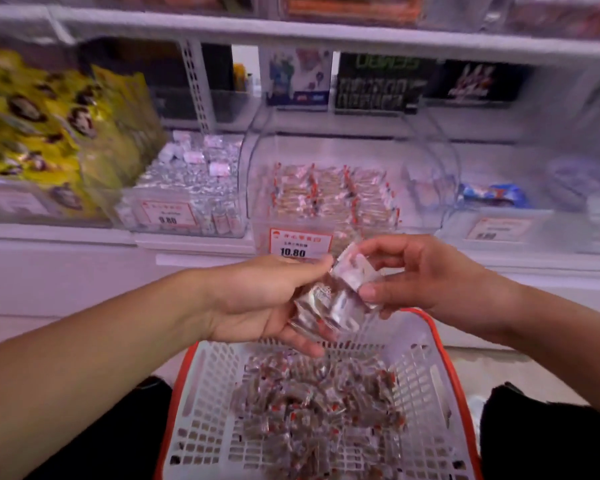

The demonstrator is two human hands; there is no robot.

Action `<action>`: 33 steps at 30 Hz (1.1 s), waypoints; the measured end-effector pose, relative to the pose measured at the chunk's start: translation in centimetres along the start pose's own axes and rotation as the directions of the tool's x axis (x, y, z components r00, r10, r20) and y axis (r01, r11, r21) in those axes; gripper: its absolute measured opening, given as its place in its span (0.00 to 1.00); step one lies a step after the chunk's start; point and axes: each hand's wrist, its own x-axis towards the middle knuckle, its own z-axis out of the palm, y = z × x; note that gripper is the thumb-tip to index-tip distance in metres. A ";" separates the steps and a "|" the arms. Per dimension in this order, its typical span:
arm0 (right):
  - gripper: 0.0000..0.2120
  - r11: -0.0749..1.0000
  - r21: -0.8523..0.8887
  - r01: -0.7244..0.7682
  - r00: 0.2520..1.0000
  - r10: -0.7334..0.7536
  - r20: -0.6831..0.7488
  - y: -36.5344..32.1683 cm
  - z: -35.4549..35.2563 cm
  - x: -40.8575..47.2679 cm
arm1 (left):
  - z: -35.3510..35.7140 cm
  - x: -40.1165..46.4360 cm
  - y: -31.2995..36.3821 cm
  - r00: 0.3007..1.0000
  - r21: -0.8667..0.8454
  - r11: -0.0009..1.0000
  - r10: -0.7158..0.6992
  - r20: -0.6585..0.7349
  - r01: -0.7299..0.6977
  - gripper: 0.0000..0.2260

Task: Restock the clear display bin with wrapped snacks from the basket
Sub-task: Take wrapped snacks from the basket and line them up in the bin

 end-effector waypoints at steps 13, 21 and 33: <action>0.13 0.994 0.002 0.110 0.966 -0.107 -0.233 -1.5 -1.1 1.2 | 0.1 1.5 2.5 0.991 -0.251 0.962 0.125 0.054 -0.108 0.17; 0.18 0.950 -0.225 0.215 0.973 -0.188 0.138 -2.9 -4.4 1.1 | -1.0 1.3 2.9 0.985 -0.195 0.970 0.162 0.053 -0.148 0.18; 0.30 0.770 -0.561 0.304 0.912 -0.405 -0.061 -2.7 -2.5 2.3 | -0.1 1.9 2.8 0.979 0.129 0.971 0.204 0.002 -0.203 0.16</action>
